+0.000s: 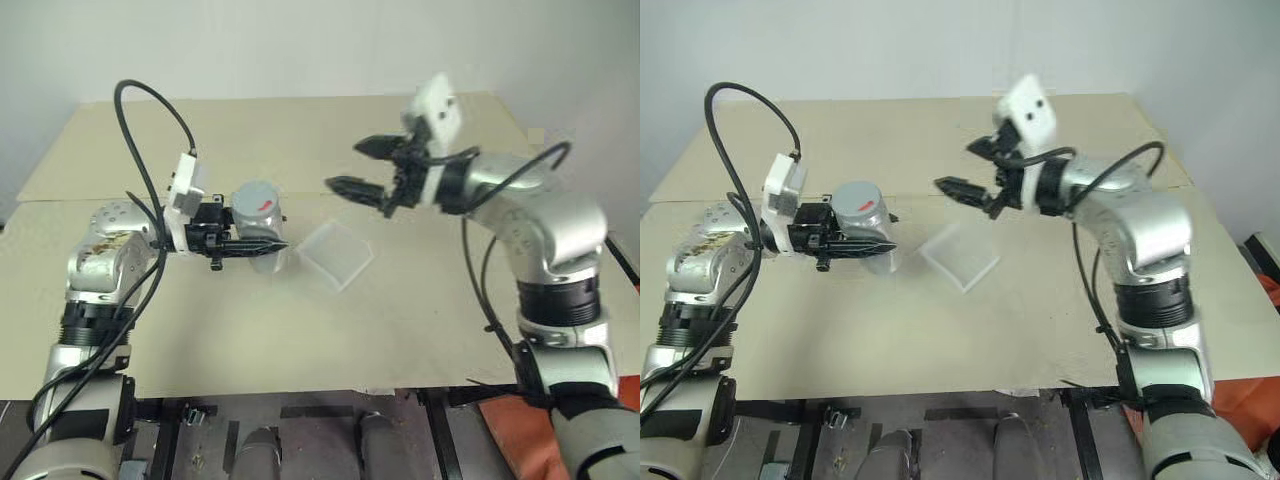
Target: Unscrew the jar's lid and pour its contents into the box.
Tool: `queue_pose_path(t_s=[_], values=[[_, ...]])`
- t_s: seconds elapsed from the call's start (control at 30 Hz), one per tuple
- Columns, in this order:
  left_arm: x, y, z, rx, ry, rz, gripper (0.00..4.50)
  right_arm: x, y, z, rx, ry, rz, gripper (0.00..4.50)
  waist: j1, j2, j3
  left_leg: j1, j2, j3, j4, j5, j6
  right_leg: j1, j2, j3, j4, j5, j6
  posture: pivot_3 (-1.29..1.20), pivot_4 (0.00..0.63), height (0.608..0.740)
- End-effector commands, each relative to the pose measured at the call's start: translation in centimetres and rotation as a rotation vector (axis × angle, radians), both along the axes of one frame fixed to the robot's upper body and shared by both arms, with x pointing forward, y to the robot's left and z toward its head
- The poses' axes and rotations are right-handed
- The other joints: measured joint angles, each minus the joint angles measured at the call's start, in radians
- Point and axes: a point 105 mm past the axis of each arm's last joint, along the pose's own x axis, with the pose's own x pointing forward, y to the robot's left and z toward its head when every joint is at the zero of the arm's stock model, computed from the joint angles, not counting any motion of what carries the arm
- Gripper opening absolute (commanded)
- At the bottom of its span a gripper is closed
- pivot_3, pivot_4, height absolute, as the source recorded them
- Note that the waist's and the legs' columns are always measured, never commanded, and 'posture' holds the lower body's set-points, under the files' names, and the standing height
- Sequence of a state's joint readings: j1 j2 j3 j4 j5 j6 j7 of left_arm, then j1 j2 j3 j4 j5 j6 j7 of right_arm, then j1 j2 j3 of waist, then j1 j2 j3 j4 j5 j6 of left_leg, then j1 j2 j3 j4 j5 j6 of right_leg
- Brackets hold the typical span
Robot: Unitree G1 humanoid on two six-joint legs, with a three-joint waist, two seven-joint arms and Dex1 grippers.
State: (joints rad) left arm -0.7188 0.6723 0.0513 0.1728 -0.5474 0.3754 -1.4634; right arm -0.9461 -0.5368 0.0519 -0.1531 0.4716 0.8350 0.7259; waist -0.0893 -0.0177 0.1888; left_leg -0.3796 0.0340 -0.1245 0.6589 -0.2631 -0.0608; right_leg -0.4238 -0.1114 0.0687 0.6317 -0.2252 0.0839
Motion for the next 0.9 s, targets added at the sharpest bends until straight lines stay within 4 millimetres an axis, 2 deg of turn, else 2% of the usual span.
queue_pose_path(t_s=[0.03, 0.23, 0.37, 0.67, 0.9], values=[[-0.4, -0.3, 1.2, -0.011, -0.059, -0.025, 1.94, -1.2, -0.2, 1.3, 0.001, -0.085, 0.028, 4.45, -0.007, 0.0, 0.0, 0.0, 0.0, 0.0, 0.0, 0.0, 0.0, 0.0, 0.0, 0.0, 0.0, 0.0, 0.0, 0.0, 0.15, 0.74], [0.7, -1.8, 0.9, -0.038, -0.038, -0.019, 1.94, -4.8, 1.8, 2.5, 0.022, -0.12, 0.219, 4.45, -0.008, 0.0, 0.0, 0.0, 0.0, 0.0, 0.0, 0.0, 0.0, 0.0, 0.0, 0.0, 0.0, 0.0, 0.0, 0.0, 0.15, 0.74], [1.4, -2.8, 0.9, -0.041, -0.039, -0.034, 1.94, -6.2, 4.0, 2.6, 0.027, -0.135, 0.281, 4.45, -0.008, 0.0, 0.0, 0.0, 0.0, 0.0, 0.0, 0.0, 0.0, 0.0, 0.0, 0.0, 0.001, 0.0, 0.0, 0.0, 0.15, 0.74], [1.4, -3.9, 1.0, -0.048, -0.051, -0.086, 1.94, -5.0, 7.5, 1.6, 0.018, -0.121, 0.283, 4.45, -0.01, 0.0, 0.0, 0.0, 0.0, 0.0, 0.0, 0.0, 0.0, 0.0, 0.0, 0.0, 0.001, 0.0, 0.0, 0.0, 0.15, 0.74], [1.1, -3.5, 0.9, -0.04, -0.05, -0.082, 1.94, -3.8, 8.0, 1.7, 0.026, -0.11, 0.263, 4.45, -0.009, 0.0, 0.0, 0.0, 0.0, 0.0, 0.0, 0.0, 0.0, 0.0, 0.0, 0.0, 0.001, 0.0, 0.0, 0.0, 0.15, 0.74]])
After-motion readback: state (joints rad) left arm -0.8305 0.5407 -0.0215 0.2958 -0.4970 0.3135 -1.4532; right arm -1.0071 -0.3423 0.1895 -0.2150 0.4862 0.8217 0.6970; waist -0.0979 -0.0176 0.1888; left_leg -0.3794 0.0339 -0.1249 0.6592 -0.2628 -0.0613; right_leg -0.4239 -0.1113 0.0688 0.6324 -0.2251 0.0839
